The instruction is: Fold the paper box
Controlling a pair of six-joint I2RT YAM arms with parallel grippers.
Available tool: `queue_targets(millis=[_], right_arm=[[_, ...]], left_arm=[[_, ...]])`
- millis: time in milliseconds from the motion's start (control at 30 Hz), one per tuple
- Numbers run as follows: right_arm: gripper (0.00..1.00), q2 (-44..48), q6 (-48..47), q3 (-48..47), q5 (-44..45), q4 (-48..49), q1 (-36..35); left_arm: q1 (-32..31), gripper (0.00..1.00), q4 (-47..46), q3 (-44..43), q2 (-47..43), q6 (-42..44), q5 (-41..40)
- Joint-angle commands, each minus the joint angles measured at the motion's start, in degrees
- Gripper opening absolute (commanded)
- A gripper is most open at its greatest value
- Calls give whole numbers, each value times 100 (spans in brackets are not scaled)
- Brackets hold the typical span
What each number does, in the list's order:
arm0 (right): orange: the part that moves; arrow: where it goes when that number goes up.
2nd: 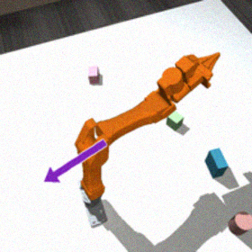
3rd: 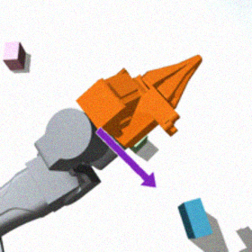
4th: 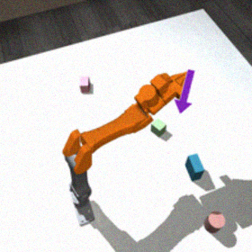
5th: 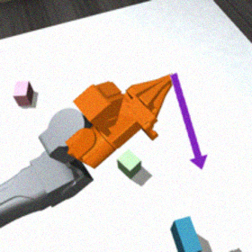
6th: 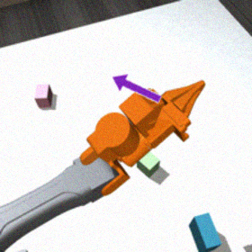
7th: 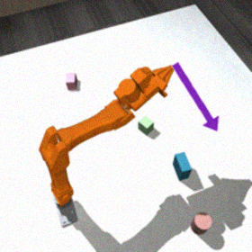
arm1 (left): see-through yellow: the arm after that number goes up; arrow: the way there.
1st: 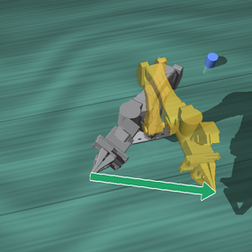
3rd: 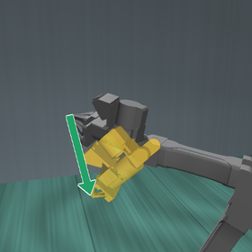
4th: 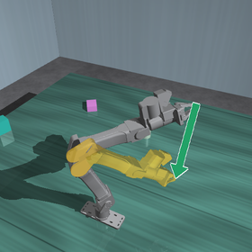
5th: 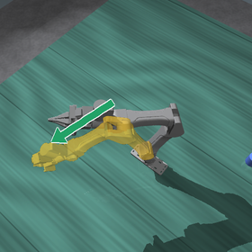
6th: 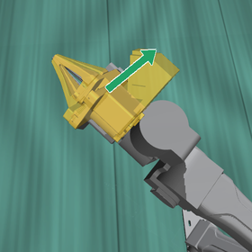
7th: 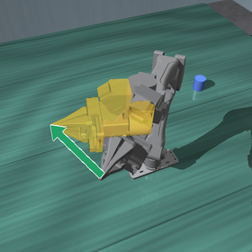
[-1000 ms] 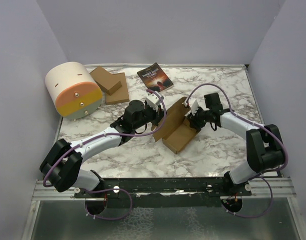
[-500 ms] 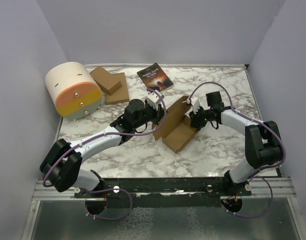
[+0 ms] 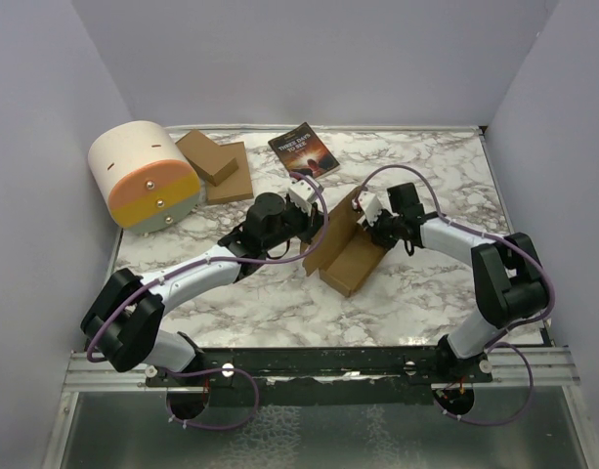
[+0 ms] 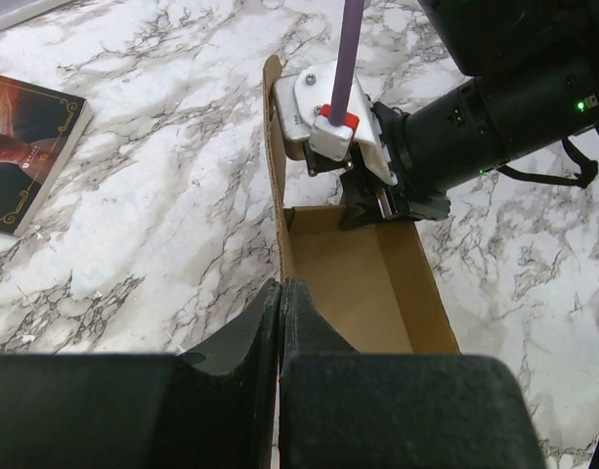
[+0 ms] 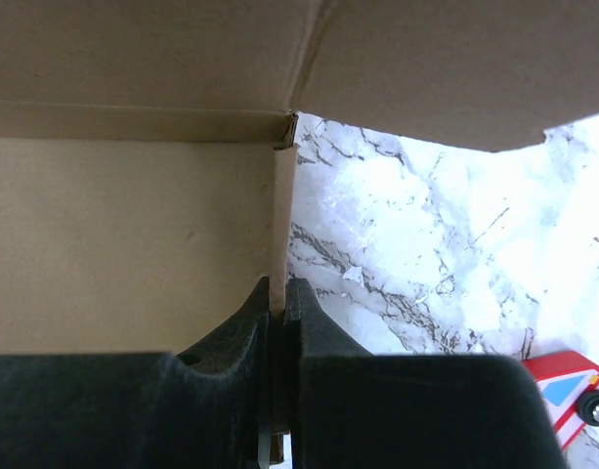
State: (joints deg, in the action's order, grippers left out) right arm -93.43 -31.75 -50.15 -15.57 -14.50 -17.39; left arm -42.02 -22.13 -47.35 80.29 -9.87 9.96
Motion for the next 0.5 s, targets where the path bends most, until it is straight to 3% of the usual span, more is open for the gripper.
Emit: queue_targets(millis=[0,133,467], right_arm=[[2,-38,-191,148,1023,290,-186],[2,-20,-295,185,1226,360,-340],[9,-211,-270,-52,-196,-331,-349]], left_arm=[[-6,0,-244,-170,-13,-30,102],[-8,0,-280,-156,4,-59,103],[-8,0,-274,-78,-58,-49,36]])
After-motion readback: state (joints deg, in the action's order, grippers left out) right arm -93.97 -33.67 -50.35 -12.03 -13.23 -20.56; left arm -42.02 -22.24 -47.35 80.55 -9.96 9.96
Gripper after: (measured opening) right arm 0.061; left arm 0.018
